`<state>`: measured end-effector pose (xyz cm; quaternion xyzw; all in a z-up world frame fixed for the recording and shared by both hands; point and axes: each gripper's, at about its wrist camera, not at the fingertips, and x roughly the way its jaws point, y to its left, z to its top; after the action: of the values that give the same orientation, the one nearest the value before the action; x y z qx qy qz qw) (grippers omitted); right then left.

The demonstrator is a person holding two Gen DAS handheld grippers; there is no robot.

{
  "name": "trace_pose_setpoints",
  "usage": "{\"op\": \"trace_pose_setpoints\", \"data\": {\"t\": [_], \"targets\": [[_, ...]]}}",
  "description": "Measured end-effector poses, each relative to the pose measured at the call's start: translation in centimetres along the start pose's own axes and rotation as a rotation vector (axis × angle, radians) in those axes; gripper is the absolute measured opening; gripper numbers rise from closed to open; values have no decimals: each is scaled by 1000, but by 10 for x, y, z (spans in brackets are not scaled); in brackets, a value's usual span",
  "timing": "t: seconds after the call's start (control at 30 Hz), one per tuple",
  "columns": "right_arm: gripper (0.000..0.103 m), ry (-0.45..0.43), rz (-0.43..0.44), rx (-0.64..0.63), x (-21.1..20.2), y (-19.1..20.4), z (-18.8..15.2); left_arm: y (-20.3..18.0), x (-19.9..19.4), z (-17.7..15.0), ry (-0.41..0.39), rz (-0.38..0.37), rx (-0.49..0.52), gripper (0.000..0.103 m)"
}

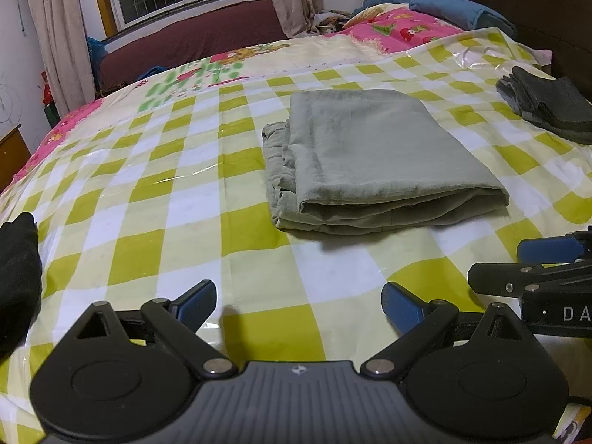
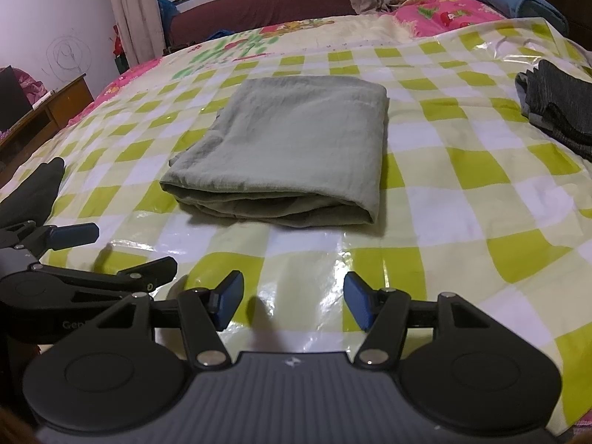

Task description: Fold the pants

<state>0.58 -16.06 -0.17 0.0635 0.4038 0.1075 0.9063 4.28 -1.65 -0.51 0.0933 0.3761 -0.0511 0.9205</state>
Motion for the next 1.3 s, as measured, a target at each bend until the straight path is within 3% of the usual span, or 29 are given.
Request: {"op": "trace_pose_setpoints", "data": {"t": [1.3], "targets": [[62, 11, -1, -2, 2, 1, -1, -2, 1, -2, 0, 1, 10, 103]]}}
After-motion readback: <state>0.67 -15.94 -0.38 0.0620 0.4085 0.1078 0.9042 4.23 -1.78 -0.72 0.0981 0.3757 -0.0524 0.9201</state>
